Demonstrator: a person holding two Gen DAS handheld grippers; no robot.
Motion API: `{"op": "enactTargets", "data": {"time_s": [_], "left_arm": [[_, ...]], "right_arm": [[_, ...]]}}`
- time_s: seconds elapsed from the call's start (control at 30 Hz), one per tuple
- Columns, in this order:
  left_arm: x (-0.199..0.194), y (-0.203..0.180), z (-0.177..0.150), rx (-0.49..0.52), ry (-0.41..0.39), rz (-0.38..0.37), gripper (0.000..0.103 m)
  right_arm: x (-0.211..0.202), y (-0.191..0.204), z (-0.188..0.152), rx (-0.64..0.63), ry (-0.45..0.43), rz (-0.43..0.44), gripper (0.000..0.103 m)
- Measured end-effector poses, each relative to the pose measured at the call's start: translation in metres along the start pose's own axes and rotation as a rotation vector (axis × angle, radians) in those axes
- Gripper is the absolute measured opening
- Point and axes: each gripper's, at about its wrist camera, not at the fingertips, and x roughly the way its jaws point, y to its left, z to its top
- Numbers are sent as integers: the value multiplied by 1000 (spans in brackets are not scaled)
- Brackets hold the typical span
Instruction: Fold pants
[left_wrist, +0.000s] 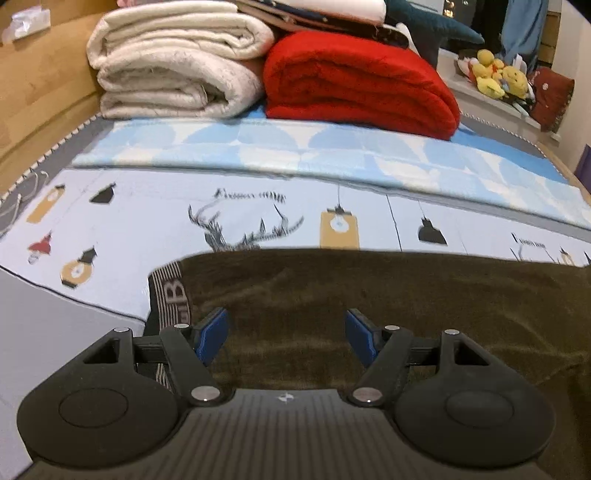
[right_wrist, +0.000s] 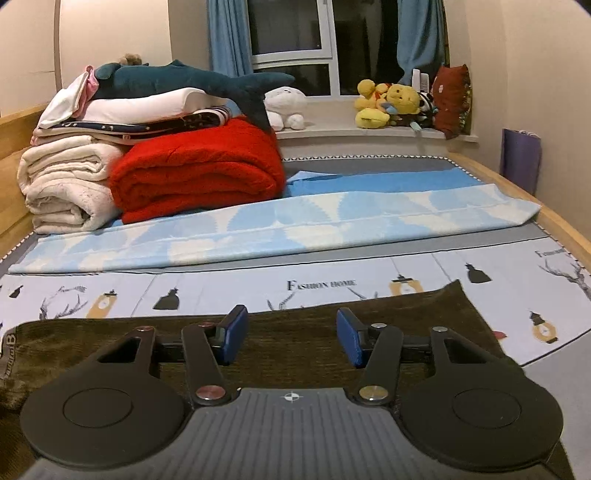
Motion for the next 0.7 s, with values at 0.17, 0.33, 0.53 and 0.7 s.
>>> {"op": "enactTargets", "data": {"time_s": [0.17,0.33,0.53,0.7], "left_arm": [[7,-1,8,-1,-29,-21,77],[9,-10,11,102,-99,-17,86],[31,-8,18,128,-84,-13,86],[56,-1,30,129,-58,-14,86]], "right_arm": [[6,19,5,-25,-9,11,54],[10,30,9,-22,6,27,69],[13,45,11,-55,15,42,69],[17,56,13,-87,24,55,69]]}}
